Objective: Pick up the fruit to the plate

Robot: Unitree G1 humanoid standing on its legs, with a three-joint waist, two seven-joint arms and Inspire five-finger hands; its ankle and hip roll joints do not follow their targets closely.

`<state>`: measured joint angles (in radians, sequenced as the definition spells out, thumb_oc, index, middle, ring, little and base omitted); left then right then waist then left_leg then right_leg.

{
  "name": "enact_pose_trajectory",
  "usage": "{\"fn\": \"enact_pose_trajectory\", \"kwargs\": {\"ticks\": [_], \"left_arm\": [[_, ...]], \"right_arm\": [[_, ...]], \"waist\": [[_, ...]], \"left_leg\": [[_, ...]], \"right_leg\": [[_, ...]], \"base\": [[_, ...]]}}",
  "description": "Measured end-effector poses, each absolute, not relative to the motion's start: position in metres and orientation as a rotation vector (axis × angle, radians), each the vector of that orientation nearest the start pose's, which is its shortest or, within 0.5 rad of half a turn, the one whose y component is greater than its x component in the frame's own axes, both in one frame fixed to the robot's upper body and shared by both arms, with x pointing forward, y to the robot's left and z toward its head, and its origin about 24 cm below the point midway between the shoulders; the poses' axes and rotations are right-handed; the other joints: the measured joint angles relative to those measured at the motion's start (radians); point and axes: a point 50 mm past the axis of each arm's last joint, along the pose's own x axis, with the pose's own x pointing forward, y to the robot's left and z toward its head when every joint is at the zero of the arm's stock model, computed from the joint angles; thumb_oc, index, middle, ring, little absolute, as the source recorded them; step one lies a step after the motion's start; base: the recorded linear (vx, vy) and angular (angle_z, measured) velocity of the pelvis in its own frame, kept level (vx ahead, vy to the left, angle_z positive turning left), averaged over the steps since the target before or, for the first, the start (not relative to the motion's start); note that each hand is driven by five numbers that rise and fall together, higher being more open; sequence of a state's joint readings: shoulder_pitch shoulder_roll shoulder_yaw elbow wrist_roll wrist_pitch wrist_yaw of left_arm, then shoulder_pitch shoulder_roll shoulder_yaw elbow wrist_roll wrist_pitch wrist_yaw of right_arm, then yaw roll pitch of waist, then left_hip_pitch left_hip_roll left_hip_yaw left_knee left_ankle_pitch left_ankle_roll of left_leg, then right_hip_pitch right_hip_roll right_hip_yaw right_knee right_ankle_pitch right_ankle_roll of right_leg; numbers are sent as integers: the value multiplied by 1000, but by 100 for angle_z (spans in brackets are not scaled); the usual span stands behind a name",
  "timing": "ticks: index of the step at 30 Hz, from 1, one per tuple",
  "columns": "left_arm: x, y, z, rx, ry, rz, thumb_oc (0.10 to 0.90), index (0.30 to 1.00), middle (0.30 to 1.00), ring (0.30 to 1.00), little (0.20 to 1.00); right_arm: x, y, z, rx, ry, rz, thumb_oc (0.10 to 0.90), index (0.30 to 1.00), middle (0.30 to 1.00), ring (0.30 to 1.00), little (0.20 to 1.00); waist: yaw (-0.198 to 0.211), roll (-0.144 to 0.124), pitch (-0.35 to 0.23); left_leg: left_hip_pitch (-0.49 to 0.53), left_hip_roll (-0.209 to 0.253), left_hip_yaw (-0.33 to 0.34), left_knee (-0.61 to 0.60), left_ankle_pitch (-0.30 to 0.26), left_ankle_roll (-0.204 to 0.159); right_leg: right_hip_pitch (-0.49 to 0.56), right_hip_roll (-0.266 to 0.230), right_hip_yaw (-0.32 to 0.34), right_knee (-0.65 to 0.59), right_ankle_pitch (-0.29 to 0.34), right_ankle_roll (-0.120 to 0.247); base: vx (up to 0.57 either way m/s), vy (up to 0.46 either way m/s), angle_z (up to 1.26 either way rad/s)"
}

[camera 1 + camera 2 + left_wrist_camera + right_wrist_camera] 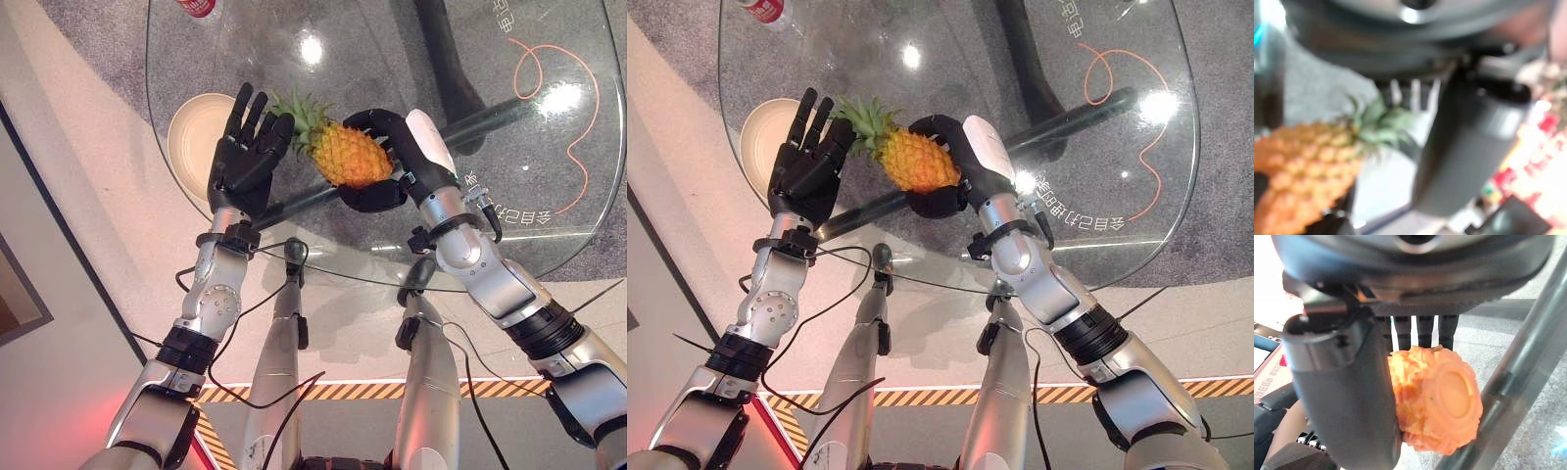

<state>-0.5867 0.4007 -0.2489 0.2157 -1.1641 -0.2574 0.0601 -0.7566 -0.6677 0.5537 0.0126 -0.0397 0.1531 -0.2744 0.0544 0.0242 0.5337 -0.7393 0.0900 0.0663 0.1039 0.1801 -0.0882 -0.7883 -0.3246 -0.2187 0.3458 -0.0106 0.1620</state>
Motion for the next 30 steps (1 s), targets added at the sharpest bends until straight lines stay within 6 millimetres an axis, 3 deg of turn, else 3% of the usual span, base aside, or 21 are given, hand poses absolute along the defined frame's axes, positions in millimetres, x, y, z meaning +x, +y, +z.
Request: {"fn": "enact_pose_trajectory", "kwargs": {"ticks": [11,30], "left_arm": [[343,159,174,-722,-367,-232,800,900,900,900,900],[340,156,176,-733,-360,-40,800,900,900,900,900]], "right_arm": [[334,-124,212,-824,-544,126,100,300,300,300,200],[330,-115,215,-766,-583,88,100,300,300,300,200]], "waist": [[0,0,0],[0,0,0]], "left_leg": [[0,0,0,0,0,0],[2,0,1,0,0,0]], "right_leg": [[0,0,0,0,0,0],[1,0,1,0,0,0]], "base": [[0,0,0],[0,0,0]]}}
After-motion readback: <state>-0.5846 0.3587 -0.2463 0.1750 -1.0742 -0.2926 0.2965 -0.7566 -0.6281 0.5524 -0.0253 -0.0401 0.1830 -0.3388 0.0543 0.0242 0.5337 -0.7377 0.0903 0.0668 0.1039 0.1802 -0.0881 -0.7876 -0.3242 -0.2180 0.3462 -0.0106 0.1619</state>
